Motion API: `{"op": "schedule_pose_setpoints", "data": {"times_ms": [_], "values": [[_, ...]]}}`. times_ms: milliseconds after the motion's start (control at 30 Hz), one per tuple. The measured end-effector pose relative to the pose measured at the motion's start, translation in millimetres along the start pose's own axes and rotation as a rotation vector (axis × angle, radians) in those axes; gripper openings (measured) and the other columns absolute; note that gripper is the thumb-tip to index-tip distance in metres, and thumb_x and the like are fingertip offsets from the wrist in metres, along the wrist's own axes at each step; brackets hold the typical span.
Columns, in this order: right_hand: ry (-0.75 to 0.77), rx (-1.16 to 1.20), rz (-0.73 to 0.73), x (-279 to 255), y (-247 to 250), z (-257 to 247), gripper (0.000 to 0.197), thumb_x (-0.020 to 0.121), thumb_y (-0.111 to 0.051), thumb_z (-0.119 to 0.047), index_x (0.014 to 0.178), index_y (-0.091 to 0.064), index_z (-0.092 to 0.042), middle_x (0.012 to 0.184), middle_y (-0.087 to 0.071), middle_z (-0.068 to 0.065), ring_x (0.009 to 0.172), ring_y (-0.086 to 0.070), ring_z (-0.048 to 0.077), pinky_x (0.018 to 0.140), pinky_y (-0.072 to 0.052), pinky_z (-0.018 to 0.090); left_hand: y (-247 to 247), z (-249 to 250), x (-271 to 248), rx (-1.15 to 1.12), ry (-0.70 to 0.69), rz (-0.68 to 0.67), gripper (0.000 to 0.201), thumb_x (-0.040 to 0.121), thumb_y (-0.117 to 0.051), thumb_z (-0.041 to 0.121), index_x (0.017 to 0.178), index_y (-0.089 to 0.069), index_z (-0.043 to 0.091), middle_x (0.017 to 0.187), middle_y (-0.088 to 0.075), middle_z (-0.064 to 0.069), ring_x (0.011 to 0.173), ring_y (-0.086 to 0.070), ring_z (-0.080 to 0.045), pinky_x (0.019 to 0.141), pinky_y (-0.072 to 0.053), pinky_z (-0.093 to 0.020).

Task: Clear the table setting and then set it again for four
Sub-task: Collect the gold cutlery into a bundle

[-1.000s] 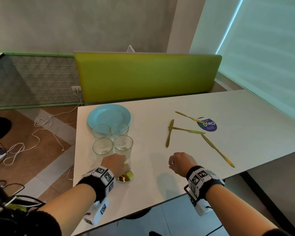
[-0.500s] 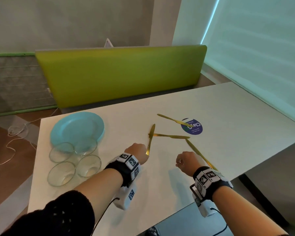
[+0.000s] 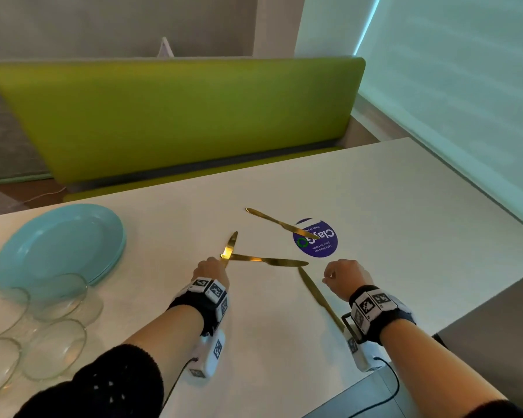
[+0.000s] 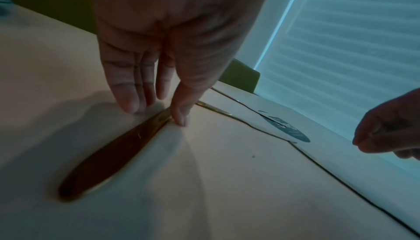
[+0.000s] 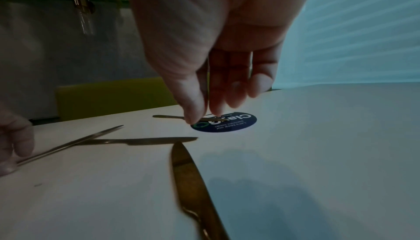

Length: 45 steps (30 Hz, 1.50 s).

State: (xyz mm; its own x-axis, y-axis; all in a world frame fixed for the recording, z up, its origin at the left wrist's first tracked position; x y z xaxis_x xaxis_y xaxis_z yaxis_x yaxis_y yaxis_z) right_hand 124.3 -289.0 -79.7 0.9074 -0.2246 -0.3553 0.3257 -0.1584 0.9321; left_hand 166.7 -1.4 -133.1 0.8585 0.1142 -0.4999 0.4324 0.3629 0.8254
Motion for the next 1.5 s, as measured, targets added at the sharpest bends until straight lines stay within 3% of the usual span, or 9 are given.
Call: {"op": "schedule_pose_setpoints", "data": {"times_ms": [133,500,700,833,900,1033,1167,1300,1500], "values": [[0.011,-0.008,-0.037,14.1,-12.0,-0.1,0.022,0.093,-0.053,-0.034,0.108,-0.066,-0.023,0.114,-0.064,-0.002,0.102,-0.061,0.015,0.083,-0.047,0.023,2.0,-2.3,8.4,0.005,0.034,-0.009,0.025,0.093,-0.049,0.006,0.113,-0.062,-0.002,0.119,-0.063,-0.017,0.109,-0.062,-0.030,0.089,-0.049,-0.028],[0.007,0.006,-0.072,10.2,-22.5,-1.0,0.025,0.095,-0.050,-0.033,0.112,-0.064,-0.021,0.115,-0.064,-0.002,0.104,-0.060,0.015,0.087,-0.049,0.025,-2.9,-5.6,9.4,0.028,0.033,-0.051,0.025,0.090,-0.052,0.010,0.109,-0.062,-0.002,0.113,-0.065,-0.014,0.101,-0.065,-0.027,0.077,-0.050,-0.024],[-0.115,0.011,-0.169,-8.3,-38.3,17.5,0.030,0.093,-0.052,-0.039,0.111,-0.064,-0.018,0.112,-0.064,0.001,0.102,-0.060,0.016,0.079,-0.047,0.023,11.3,-5.4,4.0,-0.134,0.042,0.043,0.027,0.094,-0.044,0.007,0.118,-0.048,-0.004,0.126,-0.053,-0.020,0.114,-0.056,-0.033,0.089,-0.047,-0.034],[-0.198,-0.016,-0.221,-25.7,-50.8,30.2,0.029,0.088,-0.060,-0.039,0.108,-0.065,-0.019,0.110,-0.064,0.001,0.096,-0.061,0.016,0.076,-0.047,0.023,21.8,14.9,-2.4,-0.251,-0.041,0.104,0.030,0.096,-0.041,0.012,0.121,-0.044,-0.004,0.126,-0.051,-0.022,0.114,-0.053,-0.035,0.086,-0.043,-0.036],[-0.234,-0.025,-0.221,-31.0,-57.3,37.0,0.027,0.085,-0.063,-0.036,0.106,-0.067,-0.019,0.107,-0.066,0.002,0.096,-0.063,0.018,0.080,-0.051,0.026,18.2,24.4,-2.8,-0.315,-0.057,0.059,0.030,0.095,-0.040,0.014,0.118,-0.048,-0.005,0.122,-0.055,-0.021,0.109,-0.056,-0.035,0.083,-0.044,-0.036],[-0.277,-0.023,-0.216,-41.2,-64.3,42.8,0.023,0.085,-0.062,-0.030,0.102,-0.070,-0.017,0.101,-0.069,0.002,0.094,-0.065,0.019,0.077,-0.053,0.026,1.9,38.0,-9.2,-0.437,-0.053,-0.115,0.034,0.091,-0.036,0.014,0.111,-0.057,-0.005,0.101,-0.069,-0.019,0.070,-0.064,-0.024,0.062,-0.048,-0.028],[-0.307,-0.031,-0.215,-49.6,-66.5,45.9,0.025,0.085,-0.058,-0.030,0.103,-0.069,-0.017,0.103,-0.068,0.001,0.094,-0.065,0.019,0.078,-0.053,0.026,-10.0,51.1,-17.0,-0.517,-0.102,-0.200,0.032,0.096,-0.041,0.011,0.110,-0.061,-0.008,0.115,-0.064,-0.024,0.106,-0.062,-0.037,0.094,-0.051,-0.040],[-0.322,-0.035,-0.220,-57.1,-68.0,44.9,0.029,0.081,-0.060,-0.036,0.101,-0.069,-0.017,0.099,-0.068,0.001,0.088,-0.065,0.018,0.071,-0.049,0.023,-19.6,59.8,-23.7,-0.777,-0.103,-0.293,0.024,0.093,-0.038,0.007,0.088,-0.059,-0.004,0.073,-0.064,-0.016,0.065,-0.063,-0.029,0.069,-0.058,-0.034],[-0.274,0.066,-0.153,-53.2,-49.8,17.4,0.023,0.083,-0.057,-0.033,0.092,-0.069,-0.016,0.090,-0.067,0.001,0.081,-0.063,0.017,0.072,-0.054,0.025,-20.0,59.6,-30.2,-0.890,-0.116,-0.340,0.018,0.095,-0.040,0.005,0.082,-0.053,0.008,0.075,-0.062,-0.010,0.065,-0.060,-0.022,0.067,-0.055,-0.029]]}}
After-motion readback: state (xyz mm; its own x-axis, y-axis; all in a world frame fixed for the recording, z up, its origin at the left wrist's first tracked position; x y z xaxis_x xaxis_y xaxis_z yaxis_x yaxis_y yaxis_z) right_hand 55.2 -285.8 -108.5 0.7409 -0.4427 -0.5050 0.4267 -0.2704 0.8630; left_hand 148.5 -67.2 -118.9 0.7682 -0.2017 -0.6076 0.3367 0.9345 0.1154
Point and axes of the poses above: each hand's wrist, its own x-axis towards the middle knuckle, its own y-axis out of the back of the hand, z = x × y, the point moved 10 cm from there along x, towards the middle knuckle
